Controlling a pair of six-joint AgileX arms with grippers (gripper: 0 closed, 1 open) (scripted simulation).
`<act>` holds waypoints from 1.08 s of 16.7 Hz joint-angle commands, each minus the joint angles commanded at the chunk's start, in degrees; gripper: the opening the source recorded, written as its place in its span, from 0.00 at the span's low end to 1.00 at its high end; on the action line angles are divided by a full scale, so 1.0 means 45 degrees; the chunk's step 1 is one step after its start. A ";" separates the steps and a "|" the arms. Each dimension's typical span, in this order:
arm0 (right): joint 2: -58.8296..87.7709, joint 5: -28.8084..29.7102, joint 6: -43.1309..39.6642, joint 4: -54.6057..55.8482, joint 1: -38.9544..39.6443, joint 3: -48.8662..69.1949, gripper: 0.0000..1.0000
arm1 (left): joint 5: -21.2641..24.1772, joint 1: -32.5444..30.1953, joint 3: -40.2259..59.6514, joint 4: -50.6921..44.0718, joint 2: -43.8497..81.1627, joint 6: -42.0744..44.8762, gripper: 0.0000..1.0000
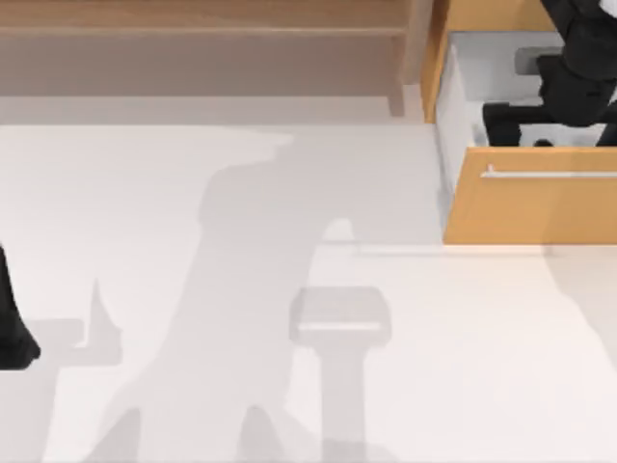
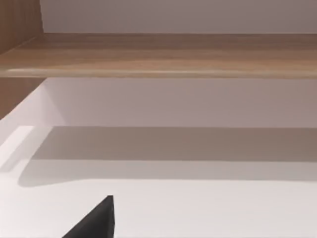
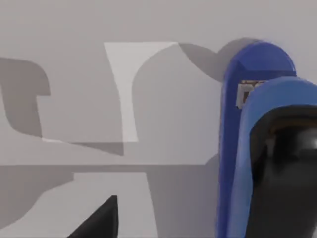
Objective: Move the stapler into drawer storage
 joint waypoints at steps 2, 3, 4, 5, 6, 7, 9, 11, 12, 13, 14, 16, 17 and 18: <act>-0.0852 -0.0027 -0.0004 0.0542 -0.0036 -0.0507 1.00 | 0.0000 0.0000 0.0000 0.0000 0.0000 0.0000 1.00; -0.1402 -0.0043 -0.0013 0.0965 -0.0037 -0.0839 1.00 | 0.0000 0.0000 0.0000 0.0000 0.0000 0.0000 1.00; -0.1994 -0.0059 -0.0030 0.1484 -0.0019 -0.1209 1.00 | 0.0000 0.0000 0.0000 0.0000 0.0000 0.0000 1.00; -0.2591 -0.0077 -0.0071 0.2147 0.0059 -0.1628 1.00 | 0.0000 0.0000 0.0000 0.0000 0.0000 0.0000 1.00; -0.3163 -0.0094 -0.0146 0.2905 0.0190 -0.2090 1.00 | 0.0000 0.0000 0.0000 0.0000 0.0000 0.0000 1.00; -0.3707 -0.0109 -0.0255 0.3741 0.0368 -0.2596 1.00 | 0.0000 0.0000 0.0000 0.0000 0.0000 0.0000 1.00; -0.4655 -0.0124 -0.0637 0.5676 0.0893 -0.3801 1.00 | 0.0000 0.0000 0.0000 0.0000 0.0000 0.0000 1.00; -0.5403 -0.0119 -0.1250 0.7893 0.1602 -0.5253 1.00 | 0.0000 0.0000 0.0000 0.0000 0.0000 0.0000 1.00; -0.5686 -0.0107 -0.1664 0.9102 0.2023 -0.6081 1.00 | 0.0000 0.0000 0.0000 0.0000 0.0000 0.0000 1.00; -0.5912 -0.0090 -0.2153 1.0362 0.2473 -0.6965 1.00 | 0.0000 0.0000 0.0000 0.0000 0.0000 0.0000 1.00; -0.6099 -0.0067 -0.2704 1.1660 0.2940 -0.7885 1.00 | 0.0000 0.0000 0.0000 0.0000 0.0000 0.0000 1.00; -0.6355 0.0007 -0.4036 1.4379 0.3898 -0.9824 1.00 | 0.0000 0.0000 0.0000 0.0000 0.0000 0.0000 1.00; -0.6443 0.0064 -0.4821 1.5794 0.4359 -1.0817 1.00 | 0.0000 0.0000 0.0000 0.0000 0.0000 0.0000 1.00; -0.6515 0.0137 -0.5672 1.7239 0.4797 -1.1814 1.00 | 0.0000 0.0000 0.0000 0.0000 0.0000 0.0000 1.00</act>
